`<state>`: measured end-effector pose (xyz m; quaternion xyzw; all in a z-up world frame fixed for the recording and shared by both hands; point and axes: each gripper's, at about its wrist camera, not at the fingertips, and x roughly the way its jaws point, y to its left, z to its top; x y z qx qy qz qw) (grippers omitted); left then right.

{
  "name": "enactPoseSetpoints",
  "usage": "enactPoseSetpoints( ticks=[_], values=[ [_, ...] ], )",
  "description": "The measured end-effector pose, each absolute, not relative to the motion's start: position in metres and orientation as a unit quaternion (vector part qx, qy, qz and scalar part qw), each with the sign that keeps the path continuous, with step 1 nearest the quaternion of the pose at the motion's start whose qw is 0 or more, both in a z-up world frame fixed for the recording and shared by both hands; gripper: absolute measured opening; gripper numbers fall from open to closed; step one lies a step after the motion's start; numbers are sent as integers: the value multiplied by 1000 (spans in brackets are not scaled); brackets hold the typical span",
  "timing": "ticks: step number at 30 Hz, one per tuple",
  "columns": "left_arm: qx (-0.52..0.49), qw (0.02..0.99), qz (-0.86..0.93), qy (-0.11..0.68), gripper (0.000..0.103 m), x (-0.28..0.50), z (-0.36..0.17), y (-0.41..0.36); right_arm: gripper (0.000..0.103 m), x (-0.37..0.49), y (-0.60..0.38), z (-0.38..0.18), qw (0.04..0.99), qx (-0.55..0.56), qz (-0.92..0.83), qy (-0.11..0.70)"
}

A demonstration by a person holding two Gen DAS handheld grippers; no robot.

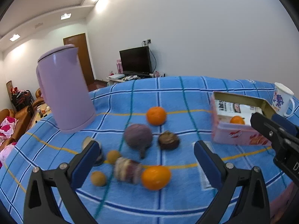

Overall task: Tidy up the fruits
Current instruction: 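Withdraw both tools from the tin back toward the remaining fruits, then grasp an orange with the right tool while the left tool grasps a small yellow fruit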

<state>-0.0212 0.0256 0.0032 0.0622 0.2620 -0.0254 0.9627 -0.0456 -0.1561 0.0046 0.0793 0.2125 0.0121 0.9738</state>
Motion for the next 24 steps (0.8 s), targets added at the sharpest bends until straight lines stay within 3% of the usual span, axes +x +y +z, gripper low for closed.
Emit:
enactPoseSetpoints(
  ticks=[22, 24],
  values=[
    [-29, 929, -46, 366, 103, -19, -21, 163, 73, 10, -27, -35, 904, -39, 184, 384],
    [-36, 927, -51, 370, 102, -19, -23, 168, 65, 19, -18, -43, 895, -57, 177, 406]
  ],
)
